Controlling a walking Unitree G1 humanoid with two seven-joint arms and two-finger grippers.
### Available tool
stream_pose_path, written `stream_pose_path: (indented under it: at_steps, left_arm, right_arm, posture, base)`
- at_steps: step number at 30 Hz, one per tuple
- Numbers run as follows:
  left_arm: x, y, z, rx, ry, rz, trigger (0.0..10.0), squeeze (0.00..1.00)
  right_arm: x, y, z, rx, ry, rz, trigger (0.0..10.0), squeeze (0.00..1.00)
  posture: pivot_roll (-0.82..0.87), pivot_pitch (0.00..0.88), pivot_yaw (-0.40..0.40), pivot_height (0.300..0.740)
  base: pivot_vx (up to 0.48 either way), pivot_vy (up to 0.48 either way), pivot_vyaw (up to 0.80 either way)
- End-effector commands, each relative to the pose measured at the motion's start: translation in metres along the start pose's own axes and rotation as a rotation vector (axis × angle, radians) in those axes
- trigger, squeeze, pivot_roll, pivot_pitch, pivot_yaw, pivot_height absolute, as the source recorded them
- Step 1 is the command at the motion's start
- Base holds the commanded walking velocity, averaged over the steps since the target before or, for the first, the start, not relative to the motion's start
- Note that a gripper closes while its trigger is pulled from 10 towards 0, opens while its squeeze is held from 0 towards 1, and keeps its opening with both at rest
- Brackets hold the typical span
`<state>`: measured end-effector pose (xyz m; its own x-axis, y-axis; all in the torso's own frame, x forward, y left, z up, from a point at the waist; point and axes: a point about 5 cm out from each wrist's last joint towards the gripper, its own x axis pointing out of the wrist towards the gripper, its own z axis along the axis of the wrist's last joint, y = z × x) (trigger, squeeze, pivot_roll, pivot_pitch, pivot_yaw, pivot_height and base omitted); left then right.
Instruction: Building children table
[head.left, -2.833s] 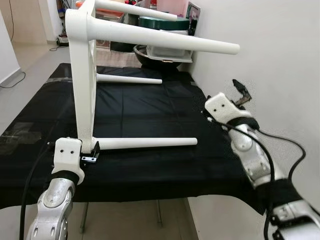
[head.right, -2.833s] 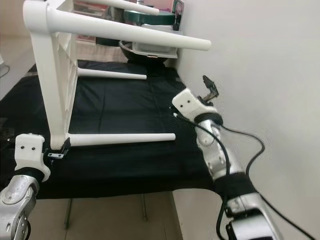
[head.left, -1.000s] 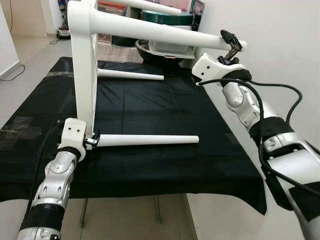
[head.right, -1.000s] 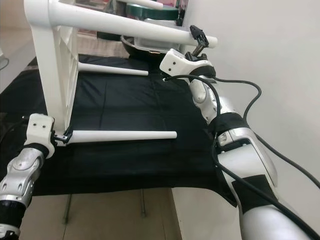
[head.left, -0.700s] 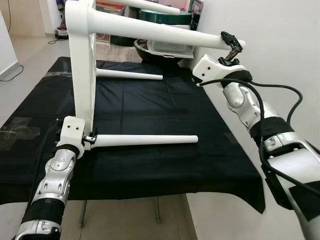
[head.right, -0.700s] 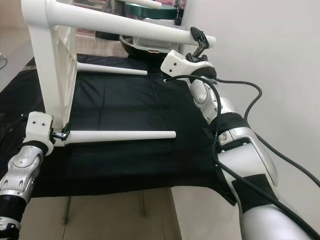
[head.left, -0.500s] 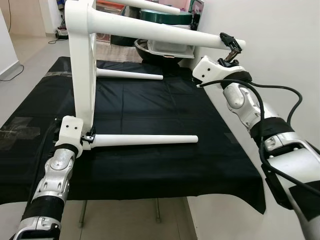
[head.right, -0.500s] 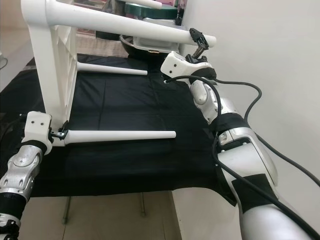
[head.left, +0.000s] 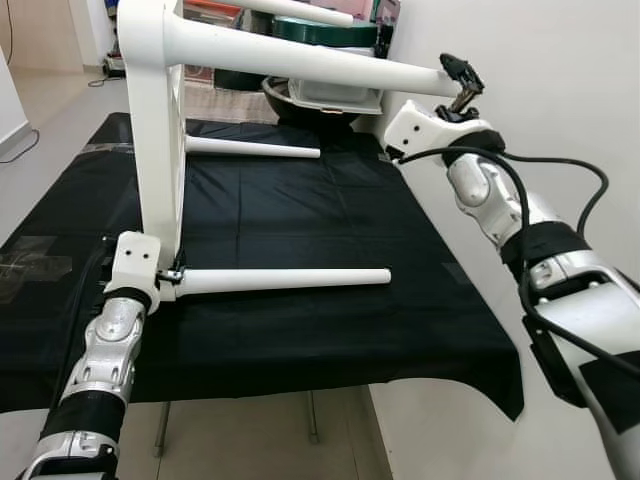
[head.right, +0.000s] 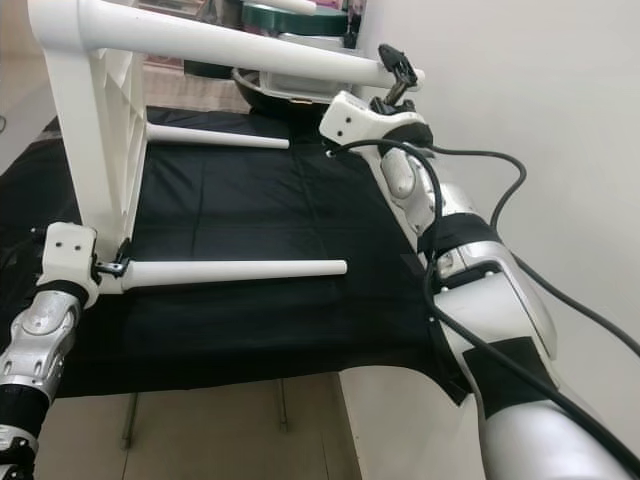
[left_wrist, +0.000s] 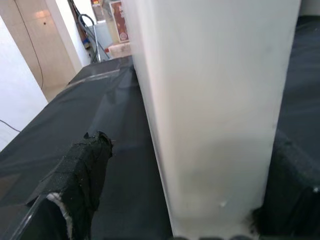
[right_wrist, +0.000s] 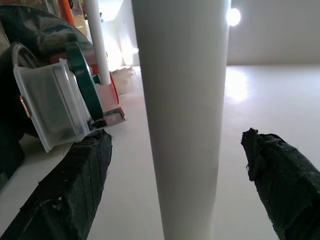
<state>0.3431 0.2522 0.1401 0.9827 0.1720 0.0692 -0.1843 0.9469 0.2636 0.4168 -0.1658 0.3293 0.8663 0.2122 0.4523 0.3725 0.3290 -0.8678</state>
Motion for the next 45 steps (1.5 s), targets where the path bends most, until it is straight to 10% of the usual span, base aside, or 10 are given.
stream_pose_path:
  at_steps: [1, 7, 8, 9, 29, 45]
  left_arm:
    - [0.001, 0.014, 0.000, 0.016, -0.002, 0.052, 10.0, 0.00]
    - [0.002, 0.022, -0.001, 0.026, -0.003, 0.075, 10.0, 0.00]
    - [0.002, 0.024, -0.001, 0.029, -0.002, 0.081, 10.0, 0.00]
    - [0.002, 0.026, -0.001, 0.031, -0.003, 0.088, 10.0, 0.00]
    - [0.003, 0.041, -0.001, 0.044, -0.013, 0.141, 10.0, 0.00]
    - [0.006, 0.070, 0.022, 0.124, -0.091, 0.187, 10.0, 0.00]
  right_arm:
    - [0.002, -0.005, -0.002, 0.004, 0.014, -0.019, 10.0, 0.00]
    - [0.005, -0.011, 0.000, 0.009, 0.015, -0.028, 4.9, 0.00]
    - [0.005, -0.011, 0.000, 0.010, 0.016, -0.026, 1.4, 0.00]
    - [0.005, -0.011, 0.001, 0.017, 0.016, -0.025, 0.0, 0.00]
    - [0.001, 0.004, 0.008, 0.085, -0.036, 0.036, 0.0, 0.00]
    - [-0.010, 0.017, -0.019, 0.349, 0.153, 0.158, 0.0, 0.00]
  posture:
    - [0.09, 0.000, -0.155, 0.740]
    - [0.08, 0.000, -0.160, 0.740]
    - [0.08, 0.000, -0.163, 0.740]
    - [0.08, 0.000, -0.164, 0.740]
    - [0.07, 0.000, -0.161, 0.740]
    - [0.07, 0.000, -0.155, 0.740]
  base:
    - [0.000, 0.000, 0.00]
    - [0.000, 0.000, 0.00]
    - [0.000, 0.000, 0.00]
    - [0.000, 0.000, 0.00]
    - [0.000, 0.000, 0.00]
    - [0.000, 0.000, 0.00]
